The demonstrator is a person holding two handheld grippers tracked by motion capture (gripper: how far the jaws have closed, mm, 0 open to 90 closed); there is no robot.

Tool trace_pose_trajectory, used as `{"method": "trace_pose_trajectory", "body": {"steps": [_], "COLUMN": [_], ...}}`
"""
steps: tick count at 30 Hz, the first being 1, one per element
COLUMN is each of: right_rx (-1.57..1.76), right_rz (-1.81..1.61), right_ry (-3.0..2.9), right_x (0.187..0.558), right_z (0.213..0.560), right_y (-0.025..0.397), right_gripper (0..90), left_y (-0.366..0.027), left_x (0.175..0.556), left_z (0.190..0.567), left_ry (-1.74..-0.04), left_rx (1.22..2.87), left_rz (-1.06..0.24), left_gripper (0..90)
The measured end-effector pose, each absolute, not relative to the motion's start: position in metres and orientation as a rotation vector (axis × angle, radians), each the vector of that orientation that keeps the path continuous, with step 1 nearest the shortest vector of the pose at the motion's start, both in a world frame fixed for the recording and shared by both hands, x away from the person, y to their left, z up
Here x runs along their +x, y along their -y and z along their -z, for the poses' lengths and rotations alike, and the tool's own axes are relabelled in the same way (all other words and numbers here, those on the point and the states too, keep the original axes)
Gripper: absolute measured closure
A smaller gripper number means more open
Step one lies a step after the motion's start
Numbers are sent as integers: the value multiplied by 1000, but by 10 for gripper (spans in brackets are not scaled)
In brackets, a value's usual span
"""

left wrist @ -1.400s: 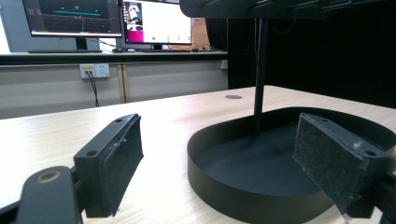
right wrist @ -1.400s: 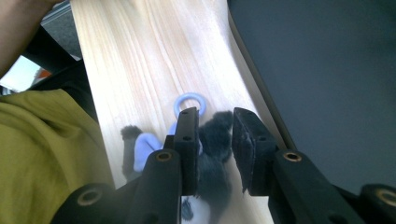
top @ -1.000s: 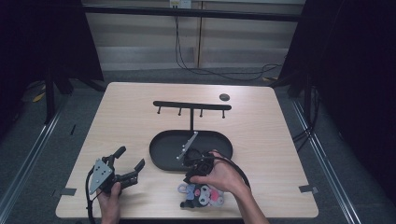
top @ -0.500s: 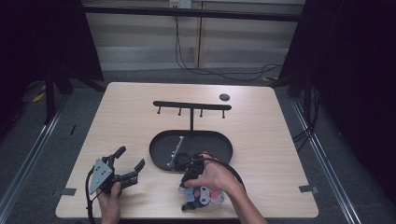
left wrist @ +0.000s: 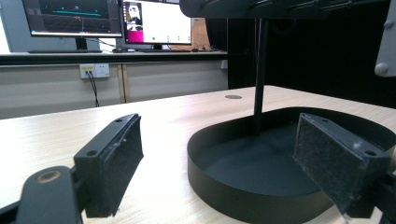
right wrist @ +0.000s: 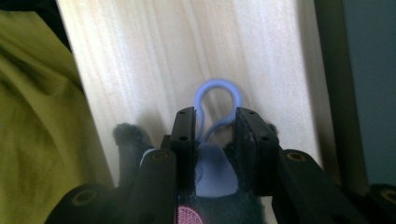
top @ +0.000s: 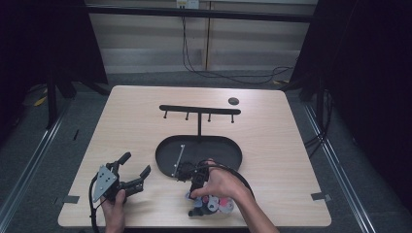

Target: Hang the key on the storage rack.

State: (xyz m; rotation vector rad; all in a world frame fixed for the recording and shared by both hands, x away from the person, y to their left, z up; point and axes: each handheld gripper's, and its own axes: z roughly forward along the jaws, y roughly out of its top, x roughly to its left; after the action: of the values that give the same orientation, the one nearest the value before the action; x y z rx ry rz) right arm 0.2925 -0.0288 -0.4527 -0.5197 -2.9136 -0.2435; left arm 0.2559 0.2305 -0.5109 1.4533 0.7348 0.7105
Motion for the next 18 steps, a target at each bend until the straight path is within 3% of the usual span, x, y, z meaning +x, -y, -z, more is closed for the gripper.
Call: {"method": "trace_pose_trajectory", "body": {"steps": [7, 18], "right_rx": [-538, -465], "right_rz": [207, 96], "right_ry": [2894, 2897], "right_x": [297, 294], "right_z": [458, 467], "right_y": [29, 17], "right_gripper": [677, 792], "left_y": [-230, -231], "left_x": [256, 256], "left_z": [511, 511], "left_ry": [-734, -726], "left_rx": [1453, 1458], "left_rz": [-707, -706], "left_gripper": [153, 152]}}
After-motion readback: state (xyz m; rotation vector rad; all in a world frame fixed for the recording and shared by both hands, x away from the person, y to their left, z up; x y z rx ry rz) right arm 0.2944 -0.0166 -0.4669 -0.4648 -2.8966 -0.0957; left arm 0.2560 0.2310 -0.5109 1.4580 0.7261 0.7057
